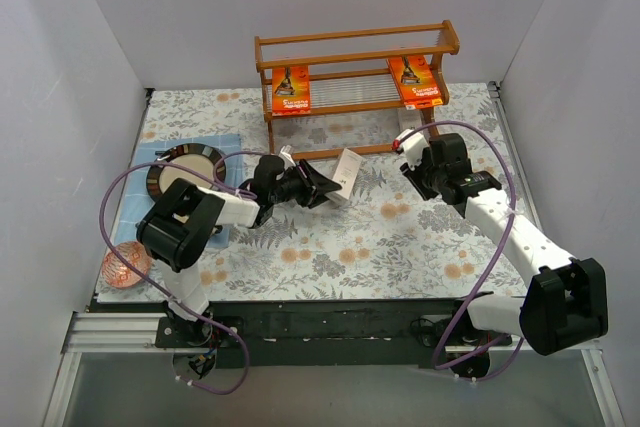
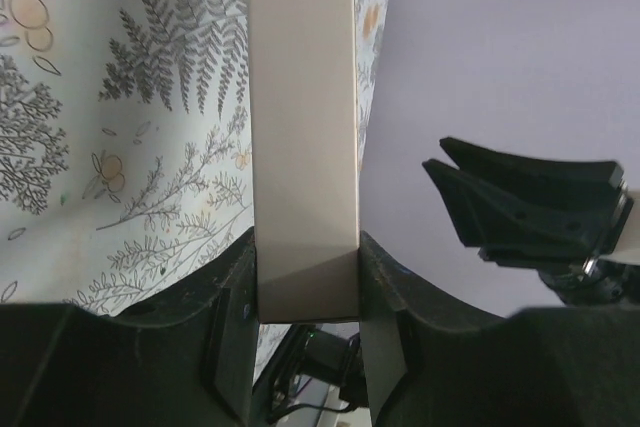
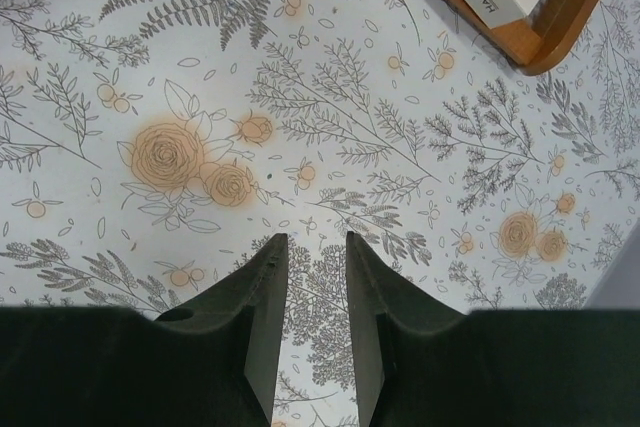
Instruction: Place and organize the shaving razors onto the shelf
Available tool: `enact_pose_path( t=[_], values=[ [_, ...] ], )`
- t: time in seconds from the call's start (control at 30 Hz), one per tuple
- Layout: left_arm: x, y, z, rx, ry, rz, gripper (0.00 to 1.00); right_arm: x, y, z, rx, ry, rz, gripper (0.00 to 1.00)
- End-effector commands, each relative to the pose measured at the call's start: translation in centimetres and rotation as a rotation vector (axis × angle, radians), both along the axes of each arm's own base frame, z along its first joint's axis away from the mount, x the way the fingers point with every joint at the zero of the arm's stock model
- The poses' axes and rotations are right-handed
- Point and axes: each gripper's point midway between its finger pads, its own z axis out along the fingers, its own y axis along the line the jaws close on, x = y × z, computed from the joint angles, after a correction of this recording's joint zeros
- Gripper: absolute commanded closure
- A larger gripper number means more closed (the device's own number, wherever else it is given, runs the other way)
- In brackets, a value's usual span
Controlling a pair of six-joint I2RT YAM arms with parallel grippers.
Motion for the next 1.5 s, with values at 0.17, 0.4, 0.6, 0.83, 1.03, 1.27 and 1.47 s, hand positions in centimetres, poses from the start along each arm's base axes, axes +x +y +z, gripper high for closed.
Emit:
enact_pose_path(
  t=[0.17,0.4,0.6,0.83,1.03,1.27,1.47],
  values=[
    [3.4,-1.1,3.4,-0.187,0.118,0.15,0.67,-1.4,-1.9,-0.4,-0.079,0.004,-0.017,0.64],
    [4.3,-1.7,3.4,-0.219,0.16,0.167,0.69,-1.0,-1.4,-0.7,-0.066,0.012,0.0,0.66],
    [6.1,-2.6,2.8,-0.245,0.192,0.197,0.69,-0.8,-0.7,-0.6,-0.04,0.024,0.013,0.66],
    [6.5,-4.1,0.1,-0.221,0.301,0.201,0.27,-0.9,-0.6,-0.3,-0.031,0.02,0.014,0.63],
    [4.0,-3.5,0.6,-0.155,0.231,0.128,0.15,-0.5,-0.2,0.6,0.01,0.003,-0.015,0.48],
    [-1.2,-0.6,-2.1,0.01,0.176,0.071,0.03,-0.3,2.0,0.2,0.118,0.055,0.006,0.32],
    [-2.7,-1.0,-4.2,0.099,0.131,0.021,0.02,-0.6,4.1,-0.7,0.184,0.097,0.037,0.31]
  ],
)
